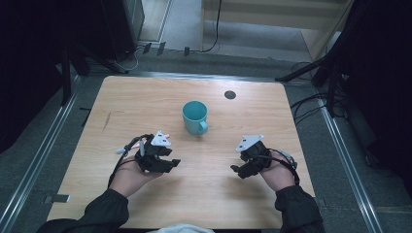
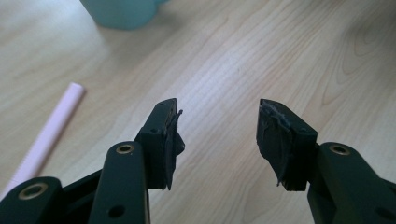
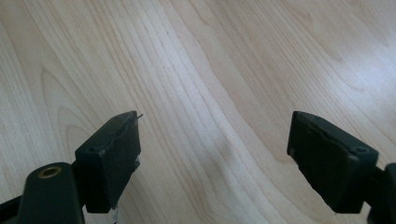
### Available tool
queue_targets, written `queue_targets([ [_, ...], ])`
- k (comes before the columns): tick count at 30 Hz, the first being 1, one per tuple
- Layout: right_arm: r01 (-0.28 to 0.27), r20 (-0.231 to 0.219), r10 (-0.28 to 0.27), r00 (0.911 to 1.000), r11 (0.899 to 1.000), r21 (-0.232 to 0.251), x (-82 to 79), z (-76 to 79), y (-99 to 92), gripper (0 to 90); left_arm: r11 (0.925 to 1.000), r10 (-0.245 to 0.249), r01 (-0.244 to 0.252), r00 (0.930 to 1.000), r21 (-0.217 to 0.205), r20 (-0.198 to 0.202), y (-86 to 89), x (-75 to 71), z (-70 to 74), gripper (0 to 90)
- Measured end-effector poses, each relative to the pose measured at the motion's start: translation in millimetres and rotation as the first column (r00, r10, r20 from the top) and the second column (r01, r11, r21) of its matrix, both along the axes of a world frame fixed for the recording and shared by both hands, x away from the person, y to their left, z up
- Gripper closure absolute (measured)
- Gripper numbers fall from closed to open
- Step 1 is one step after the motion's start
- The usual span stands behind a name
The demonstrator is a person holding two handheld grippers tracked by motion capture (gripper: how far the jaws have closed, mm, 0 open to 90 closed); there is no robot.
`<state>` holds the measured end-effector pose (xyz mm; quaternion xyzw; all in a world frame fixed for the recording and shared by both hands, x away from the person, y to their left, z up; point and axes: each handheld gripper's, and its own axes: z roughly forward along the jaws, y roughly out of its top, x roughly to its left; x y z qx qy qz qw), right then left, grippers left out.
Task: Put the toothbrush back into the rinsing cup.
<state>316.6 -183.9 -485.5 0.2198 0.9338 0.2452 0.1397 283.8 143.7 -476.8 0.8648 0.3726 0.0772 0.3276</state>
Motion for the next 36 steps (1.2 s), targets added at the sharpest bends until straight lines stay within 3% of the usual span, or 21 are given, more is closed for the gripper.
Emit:
queue_targets([
  [15,0.007,-0.004,-0.007,1.0000,1.000,0.006,6.2,0.1,-7.7,17.5,0.9988,0.043,-0.043,0.9989,-0.024,-0.021,9.9,0.8,2.6,61.6],
  [19,0.003,-0.006,-0.003,1.0000,1.000,0.004,6.1,0.0,-5.5,17.4,0.9986,0.051,-0.051,0.9982,-0.014,-0.032,11.4,-0.6,4.3,66.7],
  [26,-0.008,-0.003,0.008,1.0000,1.000,-0.003,6.7,-0.9,-1.3,17.3,0.9987,0.050,-0.050,0.9987,0.013,-0.010,12.9,-5.0,9.0,81.9],
  [30,-0.008,-0.006,0.008,0.9999,1.000,-0.006,7.8,-0.9,0.2,17.5,0.9975,0.047,-0.046,0.9989,0.053,-0.006,16.0,-5.3,9.3,88.6],
  [36,-0.023,-0.006,0.023,0.9997,1.000,-0.016,8.6,-1.9,3.6,17.6,0.9954,0.076,-0.075,0.9971,0.059,-0.002,22.5,-2.8,8.4,89.7],
])
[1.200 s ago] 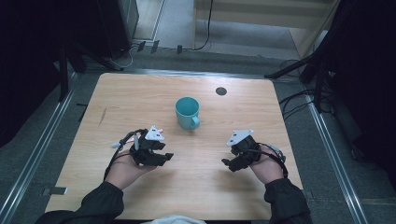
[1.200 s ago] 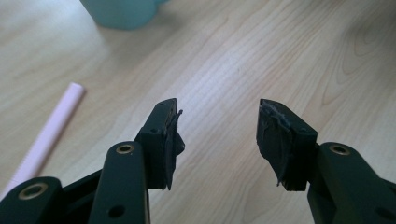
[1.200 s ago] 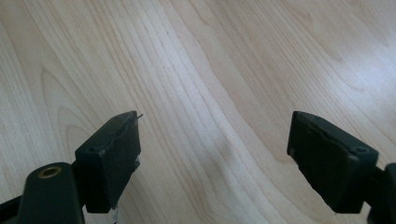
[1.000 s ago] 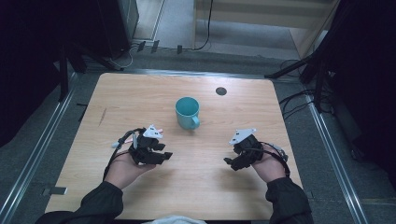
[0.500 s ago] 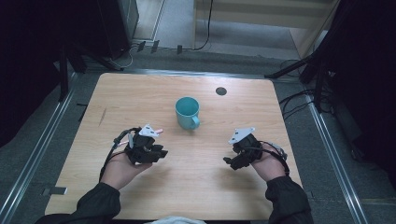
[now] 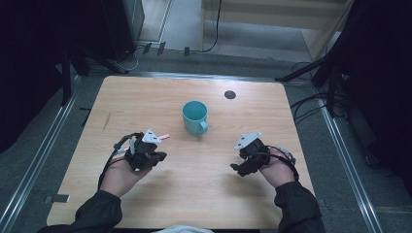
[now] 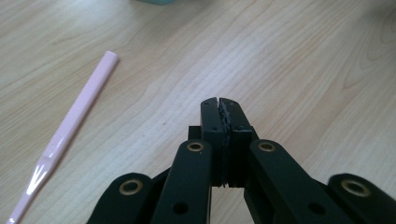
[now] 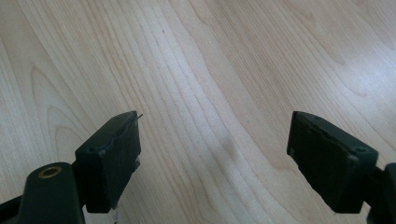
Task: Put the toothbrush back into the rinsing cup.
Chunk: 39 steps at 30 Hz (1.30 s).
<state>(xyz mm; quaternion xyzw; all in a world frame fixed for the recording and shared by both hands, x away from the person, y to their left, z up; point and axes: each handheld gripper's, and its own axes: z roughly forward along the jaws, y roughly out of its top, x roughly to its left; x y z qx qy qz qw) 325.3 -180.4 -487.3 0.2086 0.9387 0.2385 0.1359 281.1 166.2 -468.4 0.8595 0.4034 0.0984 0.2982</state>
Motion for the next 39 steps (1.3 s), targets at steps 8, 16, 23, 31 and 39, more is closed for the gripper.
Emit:
queue_targets([
  [8,-0.025,-0.008,0.025,0.9997,1.000,-0.019,1.2,-2.3,5.2,17.6,0.9982,0.056,-0.056,0.9983,-0.019,0.014,14.4,9.5,0.7,89.6],
  [16,-0.047,-0.016,0.047,0.9988,0.998,-0.036,0.4,-4.8,9.0,17.6,0.9881,0.139,-0.140,0.9902,-0.064,-0.019,30.7,42.9,-10.5,89.6],
  [23,-0.049,-0.022,0.048,0.9986,0.998,-0.033,-2.3,-5.8,8.3,17.5,0.9819,0.175,-0.176,0.9842,-0.069,-0.026,33.5,71.8,-14.8,89.7],
  [31,-0.040,-0.025,0.040,0.9989,0.999,-0.027,-6.6,-7.2,4.0,17.5,0.9801,0.190,-0.193,0.9800,-0.046,-0.057,30.9,98.4,-29.1,89.6],
  [39,-0.017,-0.031,0.016,0.9994,0.999,-0.031,-12.0,-7.6,-4.1,17.5,0.9779,0.199,-0.203,0.9768,-0.048,-0.080,24.8,113.5,-38.5,89.6],
])
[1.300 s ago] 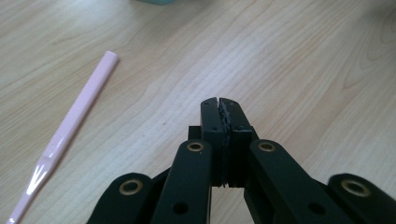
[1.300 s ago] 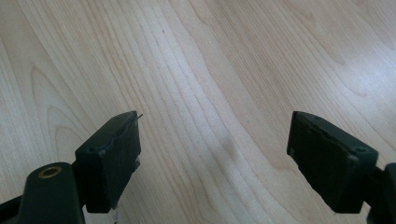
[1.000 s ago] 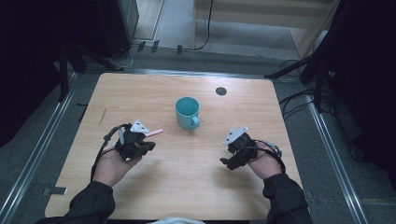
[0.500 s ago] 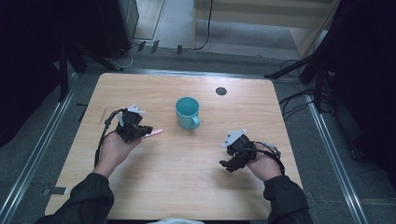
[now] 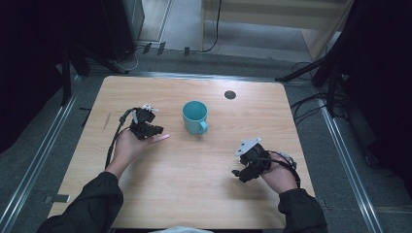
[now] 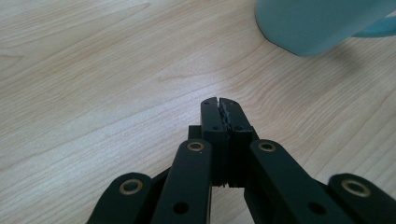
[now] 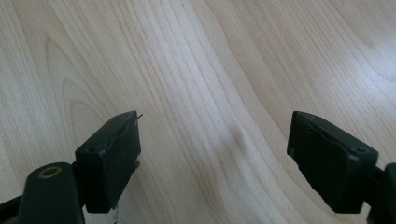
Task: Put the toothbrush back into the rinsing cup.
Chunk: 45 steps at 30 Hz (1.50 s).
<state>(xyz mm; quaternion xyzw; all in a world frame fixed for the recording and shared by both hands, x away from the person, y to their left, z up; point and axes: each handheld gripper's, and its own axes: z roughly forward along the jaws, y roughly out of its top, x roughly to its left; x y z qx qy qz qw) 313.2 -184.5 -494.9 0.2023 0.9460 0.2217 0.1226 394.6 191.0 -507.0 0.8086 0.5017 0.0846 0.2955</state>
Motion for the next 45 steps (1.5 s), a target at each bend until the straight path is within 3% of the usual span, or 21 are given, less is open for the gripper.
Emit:
queue_targets([
  [10,0.022,0.000,-0.022,0.9998,1.000,-0.007,-6.2,-0.7,-6.7,17.5,0.9997,0.000,0.000,0.9994,0.023,-0.035,-5.0,10.8,-14.2,89.5],
  [13,0.025,0.000,-0.025,0.9997,1.000,-0.008,-7.2,-0.7,-8.7,17.5,0.9999,0.011,-0.011,0.9991,0.011,-0.041,-5.5,11.9,-16.3,89.5],
  [20,0.025,-0.003,-0.025,0.9997,1.000,-0.012,-7.0,-1.7,-9.5,17.4,0.9998,-0.018,0.018,0.9988,0.013,-0.046,-11.1,9.8,-16.7,89.5],
  [34,0.000,-0.005,0.000,1.0000,1.000,-0.023,-3.9,-1.7,-5.2,17.4,0.9982,-0.058,0.059,0.9968,0.010,-0.056,-19.3,-6.9,-16.8,89.4],
  [45,-0.040,-0.004,0.040,0.9992,0.999,-0.031,1.6,-1.7,4.4,17.4,0.9968,-0.076,0.077,0.9951,0.023,-0.064,-20.8,-28.4,-15.9,89.3],
])
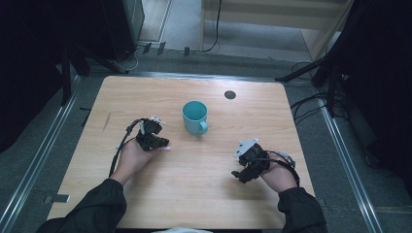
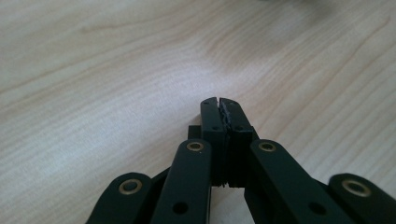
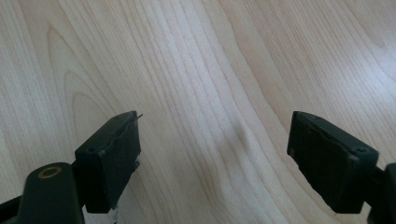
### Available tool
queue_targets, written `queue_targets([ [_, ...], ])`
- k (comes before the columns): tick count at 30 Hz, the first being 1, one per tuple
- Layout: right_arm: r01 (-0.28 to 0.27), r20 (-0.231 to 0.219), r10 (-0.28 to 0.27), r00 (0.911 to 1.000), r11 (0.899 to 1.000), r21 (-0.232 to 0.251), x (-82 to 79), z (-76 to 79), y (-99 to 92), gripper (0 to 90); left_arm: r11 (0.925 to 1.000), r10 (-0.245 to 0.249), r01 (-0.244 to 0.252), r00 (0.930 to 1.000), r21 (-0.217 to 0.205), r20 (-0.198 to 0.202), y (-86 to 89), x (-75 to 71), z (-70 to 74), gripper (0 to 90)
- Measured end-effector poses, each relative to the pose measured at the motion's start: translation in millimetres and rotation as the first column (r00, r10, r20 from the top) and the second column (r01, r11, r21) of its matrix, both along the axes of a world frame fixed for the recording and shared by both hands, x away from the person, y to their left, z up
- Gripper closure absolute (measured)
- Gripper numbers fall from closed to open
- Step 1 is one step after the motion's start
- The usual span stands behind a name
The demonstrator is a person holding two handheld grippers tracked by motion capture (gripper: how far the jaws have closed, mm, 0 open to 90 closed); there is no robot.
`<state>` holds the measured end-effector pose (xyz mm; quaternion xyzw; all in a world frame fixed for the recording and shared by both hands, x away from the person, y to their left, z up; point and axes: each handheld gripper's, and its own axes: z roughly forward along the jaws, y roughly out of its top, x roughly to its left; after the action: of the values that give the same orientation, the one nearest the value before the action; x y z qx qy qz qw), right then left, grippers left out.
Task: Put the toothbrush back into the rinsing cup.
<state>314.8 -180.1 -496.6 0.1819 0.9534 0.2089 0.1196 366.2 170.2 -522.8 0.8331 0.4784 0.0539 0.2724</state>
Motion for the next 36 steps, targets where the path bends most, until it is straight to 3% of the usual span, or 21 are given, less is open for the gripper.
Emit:
queue_targets([
  [14,-0.042,-0.004,0.042,0.9991,0.999,-0.018,7.7,-0.1,14.8,17.4,0.9994,-0.024,0.025,0.9994,0.024,-0.025,4.4,-31.3,1.8,88.8],
  [17,-0.051,-0.008,0.051,0.9987,0.999,-0.018,9.2,-0.2,17.9,17.3,0.9998,-0.016,0.016,0.9997,0.011,-0.017,10.4,-36.6,7.5,88.5],
  [20,-0.063,-0.002,0.063,0.9980,0.998,-0.021,11.3,-0.5,20.8,17.3,0.9998,0.014,-0.014,0.9999,-0.012,0.001,18.9,-40.3,16.4,88.5],
  [26,-0.074,-0.005,0.074,0.9972,0.997,-0.030,12.7,-0.9,24.7,17.3,0.9958,0.091,-0.091,0.9957,-0.009,0.018,47.4,-50.8,27.2,88.5],
  [36,-0.080,-0.003,0.080,0.9968,0.996,-0.035,11.6,-0.8,25.3,17.3,0.9818,0.190,-0.189,0.9807,0.024,-0.049,82.8,-56.2,14.2,88.5],
])
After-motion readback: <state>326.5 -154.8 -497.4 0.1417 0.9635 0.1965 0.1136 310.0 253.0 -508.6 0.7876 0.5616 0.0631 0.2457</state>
